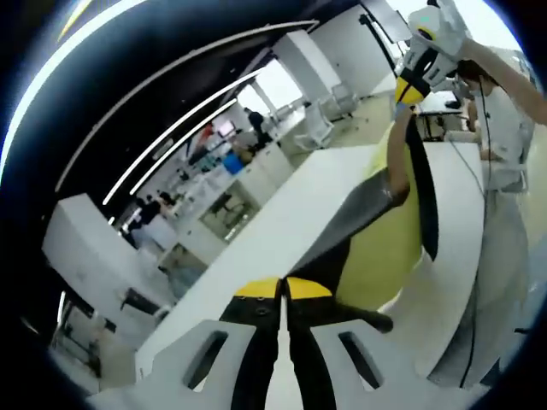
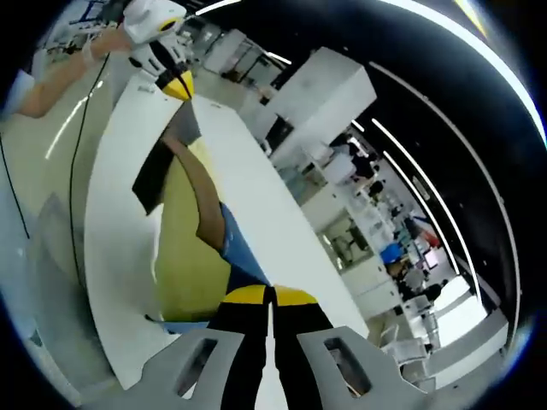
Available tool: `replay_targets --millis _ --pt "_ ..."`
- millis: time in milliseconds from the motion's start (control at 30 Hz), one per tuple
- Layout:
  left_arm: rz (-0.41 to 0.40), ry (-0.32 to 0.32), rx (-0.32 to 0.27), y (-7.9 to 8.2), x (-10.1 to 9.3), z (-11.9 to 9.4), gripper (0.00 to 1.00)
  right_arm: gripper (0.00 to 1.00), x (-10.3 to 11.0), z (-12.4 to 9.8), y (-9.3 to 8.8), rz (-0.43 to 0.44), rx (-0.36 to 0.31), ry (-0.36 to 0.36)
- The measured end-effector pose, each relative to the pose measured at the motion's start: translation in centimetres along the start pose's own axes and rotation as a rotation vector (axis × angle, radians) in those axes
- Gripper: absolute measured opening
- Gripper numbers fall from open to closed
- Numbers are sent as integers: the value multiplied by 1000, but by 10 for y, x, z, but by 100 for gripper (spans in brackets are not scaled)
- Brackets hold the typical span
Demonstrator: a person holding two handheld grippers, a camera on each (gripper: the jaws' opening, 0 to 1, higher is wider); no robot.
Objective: Fold the garment on the visible template until the final outline fits inside the template.
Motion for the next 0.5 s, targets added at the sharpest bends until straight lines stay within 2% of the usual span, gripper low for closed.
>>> replay_targets --millis 267,500 --pt "16 12 -6 9 -8 -27 0 1 8 -23 5 -3 -11 -2" --pt "0 12 -12 12 -24 -55 0 1 20 -46 6 -11 -8 12"
Point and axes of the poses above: the point that each gripper's makers call its tool centre point, and the gripper's own axes: z roughly forward along the fingers, x roughly to its left, y roughly out of its top, the point moved 4 cm from there along -z, roughly backward along the fingers, and after that the axes turned 15 degrees about z, right-handed, at the moved point
